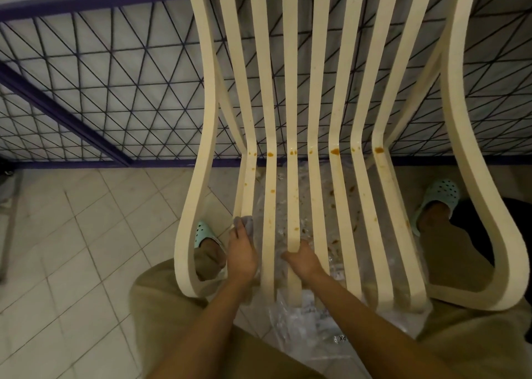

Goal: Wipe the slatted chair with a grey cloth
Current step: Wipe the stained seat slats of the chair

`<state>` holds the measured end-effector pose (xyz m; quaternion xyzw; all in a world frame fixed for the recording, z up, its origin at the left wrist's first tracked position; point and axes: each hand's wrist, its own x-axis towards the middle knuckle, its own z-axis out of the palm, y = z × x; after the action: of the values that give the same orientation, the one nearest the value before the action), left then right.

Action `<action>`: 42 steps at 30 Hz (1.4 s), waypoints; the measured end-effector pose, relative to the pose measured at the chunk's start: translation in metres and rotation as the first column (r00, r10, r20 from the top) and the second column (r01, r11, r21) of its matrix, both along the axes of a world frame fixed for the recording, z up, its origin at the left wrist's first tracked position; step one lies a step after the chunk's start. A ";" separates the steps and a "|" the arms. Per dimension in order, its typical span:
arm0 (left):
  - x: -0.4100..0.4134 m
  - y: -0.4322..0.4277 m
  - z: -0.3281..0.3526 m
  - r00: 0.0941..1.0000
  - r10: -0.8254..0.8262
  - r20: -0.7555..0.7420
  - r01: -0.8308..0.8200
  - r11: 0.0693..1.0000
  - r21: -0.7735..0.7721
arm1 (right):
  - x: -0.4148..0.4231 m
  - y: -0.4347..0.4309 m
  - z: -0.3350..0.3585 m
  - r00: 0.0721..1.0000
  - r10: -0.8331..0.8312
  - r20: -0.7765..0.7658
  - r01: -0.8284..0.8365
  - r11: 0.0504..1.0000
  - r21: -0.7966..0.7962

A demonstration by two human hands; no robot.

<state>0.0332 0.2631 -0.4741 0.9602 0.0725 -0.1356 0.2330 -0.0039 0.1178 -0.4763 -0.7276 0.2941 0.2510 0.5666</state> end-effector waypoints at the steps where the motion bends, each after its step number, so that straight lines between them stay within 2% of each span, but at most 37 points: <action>1: 0.005 -0.001 -0.002 1.000 -0.015 -0.002 0.015 1.000 0.027 | 0.003 0.003 -0.006 0.999 -0.043 -0.024 0.043 0.999 0.008; 5: 0.022 -0.002 -0.011 0.995 -0.086 -0.046 0.092 0.988 0.126 | 0.025 0.012 -0.030 0.968 -0.240 -0.074 0.242 0.970 0.013; 8: 0.041 -0.004 -0.019 0.984 -0.181 -0.002 0.178 0.967 0.183 | 0.051 0.008 -0.047 0.953 -0.291 -0.088 0.293 0.956 0.004; 12: 0.074 -0.008 -0.027 0.981 -0.188 0.041 0.180 0.973 0.141 | 0.051 0.012 -0.053 0.954 -0.300 -0.014 0.301 0.954 0.008; 19: 0.143 -0.022 -0.048 0.978 -0.203 0.052 0.185 0.955 0.232 | 0.043 0.018 -0.050 0.952 -0.291 0.099 0.297 0.953 -0.058; 23: 0.185 -0.034 -0.054 0.984 -0.162 0.069 0.151 0.978 0.145 | 0.047 0.018 -0.051 0.965 -0.245 0.096 0.251 0.966 -0.053; 28: 0.219 -0.048 -0.053 0.988 -0.142 0.063 0.138 0.988 0.063 | 0.046 0.019 -0.061 0.949 -0.298 0.103 0.307 0.948 -0.081; 32: 0.219 -0.049 -0.055 0.980 -0.183 0.083 0.175 0.980 0.094 | 0.046 0.018 -0.060 0.947 -0.304 0.100 0.313 0.945 -0.091; 35: 0.217 -0.046 -0.054 0.966 -0.252 0.064 0.235 0.952 0.196 | 0.047 0.017 -0.058 0.951 -0.296 0.095 0.303 0.949 -0.080; 39: 0.215 -0.046 -0.052 0.950 -0.304 0.068 0.279 0.928 0.247 | 0.048 0.016 -0.058 0.950 -0.295 0.100 0.304 0.948 -0.090; 42: 0.206 -0.040 -0.052 0.893 -0.442 0.082 0.399 0.863 0.309 | 0.048 0.018 -0.060 0.948 -0.306 0.087 0.313 0.945 -0.097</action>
<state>0.2388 0.2227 -0.5260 0.9835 -0.1383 -0.0988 0.0623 0.0445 0.1355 -0.5360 -0.7108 0.3978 0.1165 0.5683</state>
